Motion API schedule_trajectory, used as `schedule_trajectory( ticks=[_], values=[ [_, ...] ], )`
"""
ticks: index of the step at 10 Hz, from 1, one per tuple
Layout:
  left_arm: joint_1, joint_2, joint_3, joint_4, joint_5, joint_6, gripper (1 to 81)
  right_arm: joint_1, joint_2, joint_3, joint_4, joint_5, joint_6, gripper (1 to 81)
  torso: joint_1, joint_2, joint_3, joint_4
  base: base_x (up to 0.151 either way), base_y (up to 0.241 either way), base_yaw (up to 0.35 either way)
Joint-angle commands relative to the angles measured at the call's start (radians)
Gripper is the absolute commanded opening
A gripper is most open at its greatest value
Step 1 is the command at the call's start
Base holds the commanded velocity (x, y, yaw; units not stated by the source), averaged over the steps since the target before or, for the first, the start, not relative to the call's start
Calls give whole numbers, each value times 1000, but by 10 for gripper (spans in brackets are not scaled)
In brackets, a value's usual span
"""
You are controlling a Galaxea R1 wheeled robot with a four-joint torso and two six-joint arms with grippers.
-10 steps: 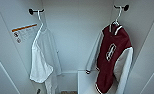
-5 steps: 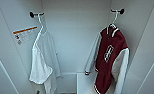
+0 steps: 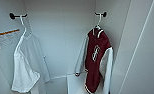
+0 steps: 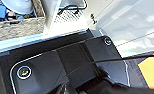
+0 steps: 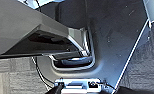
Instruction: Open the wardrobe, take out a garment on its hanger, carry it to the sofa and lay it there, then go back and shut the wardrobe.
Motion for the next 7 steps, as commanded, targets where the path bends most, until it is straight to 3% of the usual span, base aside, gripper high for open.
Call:
schedule_trajectory(
  ticks=[1,2,3,6,7],
  values=[
    [-113,-26,20,-14,91,-4,811,28,2,15,-15,-43,-3,811,1,0,0,2,0,0,0],
    [-144,-29,24,-24,100,-4,811,30,3,17,-15,-43,-3,811,1,0,3,-18,0,0,0],
    [-196,-49,51,-49,120,-4,811,31,5,17,-15,-45,-3,811,1,0,4,-25,0,0,0],
    [-344,-152,241,-61,129,-10,811,33,5,15,-15,-43,-3,811,1,0,4,-24,0,0,0],
    [-410,-175,301,-67,173,-10,811,35,5,15,-15,-43,-3,811,1,0,4,-24,0,0,0]
  ],
)
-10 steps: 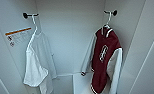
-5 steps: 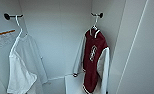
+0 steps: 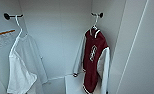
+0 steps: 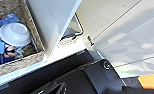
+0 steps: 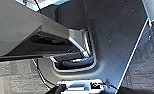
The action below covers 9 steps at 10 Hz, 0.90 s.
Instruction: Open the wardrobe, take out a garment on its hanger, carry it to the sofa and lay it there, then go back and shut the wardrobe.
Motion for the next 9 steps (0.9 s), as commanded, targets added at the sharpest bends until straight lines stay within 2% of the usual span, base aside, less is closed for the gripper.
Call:
schedule_trajectory(
  ticks=[1,4,9],
  values=[
    [-269,-80,169,-48,137,-5,811,34,6,13,-11,-42,-2,811,1,0,0,0,0,0,0],
    [-406,-33,164,-69,218,-7,811,42,6,15,-13,-42,-2,811,1,0,0,0,0,0,0],
    [-630,-22,200,-75,341,-102,811,56,6,15,-11,-43,-2,811,1,0,0,0,0,0,0]
  ],
)
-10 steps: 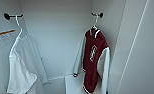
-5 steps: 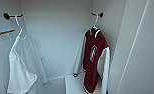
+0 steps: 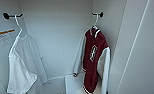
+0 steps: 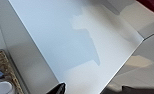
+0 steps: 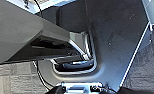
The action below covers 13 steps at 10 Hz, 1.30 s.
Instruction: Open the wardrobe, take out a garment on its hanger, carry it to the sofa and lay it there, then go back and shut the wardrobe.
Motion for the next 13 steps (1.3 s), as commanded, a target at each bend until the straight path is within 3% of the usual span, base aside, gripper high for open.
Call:
schedule_trajectory(
  ticks=[1,4,8,13],
  values=[
    [-261,-6,38,-24,122,-62,811,45,7,13,-2,-41,3,811,0,0,0,0,0,0,0],
    [-422,11,38,-26,164,-156,811,45,4,13,11,-41,4,811,0,0,0,0,0,0,0],
    [-665,63,78,-39,154,-449,811,45,5,13,11,-40,10,811,1,0,0,0,0,0,0],
    [-939,109,98,-104,145,-738,811,53,8,13,11,-38,21,811,2,1,-1,0,0,0,0]
  ],
)
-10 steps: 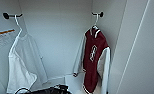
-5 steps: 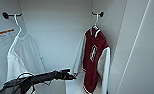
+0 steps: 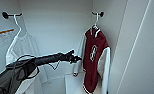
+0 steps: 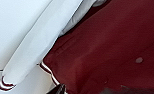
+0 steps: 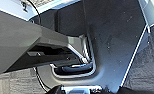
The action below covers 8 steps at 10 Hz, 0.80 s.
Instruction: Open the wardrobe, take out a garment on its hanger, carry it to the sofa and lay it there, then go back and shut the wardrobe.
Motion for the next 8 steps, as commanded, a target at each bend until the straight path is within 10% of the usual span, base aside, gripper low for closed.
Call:
schedule_trajectory(
  ticks=[1,8],
  values=[
    [-333,24,22,-46,-45,-229,811,42,10,13,3,-40,7,811,0,0,0,0,0,0,0],
    [-530,55,54,-60,-121,-403,811,34,10,13,3,-17,7,811,0,0,0,0,0,0,0]
  ],
)
